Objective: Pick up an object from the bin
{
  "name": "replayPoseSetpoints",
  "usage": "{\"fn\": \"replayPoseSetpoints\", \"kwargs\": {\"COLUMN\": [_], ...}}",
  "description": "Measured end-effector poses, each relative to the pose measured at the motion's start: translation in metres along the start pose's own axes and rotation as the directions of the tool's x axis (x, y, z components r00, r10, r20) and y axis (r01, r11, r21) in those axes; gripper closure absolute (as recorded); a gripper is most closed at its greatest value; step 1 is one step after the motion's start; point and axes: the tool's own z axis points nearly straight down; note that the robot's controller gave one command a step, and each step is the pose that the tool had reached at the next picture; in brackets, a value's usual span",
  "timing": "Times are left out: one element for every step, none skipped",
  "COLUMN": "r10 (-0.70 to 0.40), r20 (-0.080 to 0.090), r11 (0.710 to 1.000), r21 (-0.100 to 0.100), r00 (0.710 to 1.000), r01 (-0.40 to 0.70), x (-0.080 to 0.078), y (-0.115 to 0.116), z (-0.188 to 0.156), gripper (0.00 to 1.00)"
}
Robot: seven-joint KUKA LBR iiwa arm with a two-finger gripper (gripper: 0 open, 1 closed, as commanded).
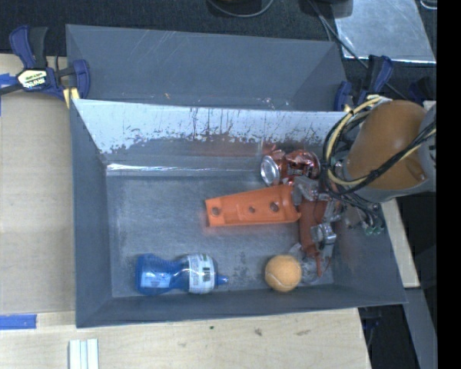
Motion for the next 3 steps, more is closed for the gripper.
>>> {"fn": "replayPoseSetpoints", "kwargs": {"r10": [-0.012,-0.083,-0.242], "r20": [0.008,0.006,0.018], "r11": [1.000,0.997,0.970], "r21": [0.001,0.004,0.010], "r00": [1.000,0.997,0.970], "r01": [0.012,0.083,0.242], "x": [-0.044,-0.053,-0.061], "y": [0.024,0.031,0.042], "z": [0.013,0.014,0.011], "gripper": [0.00,0.00,1.00]}}
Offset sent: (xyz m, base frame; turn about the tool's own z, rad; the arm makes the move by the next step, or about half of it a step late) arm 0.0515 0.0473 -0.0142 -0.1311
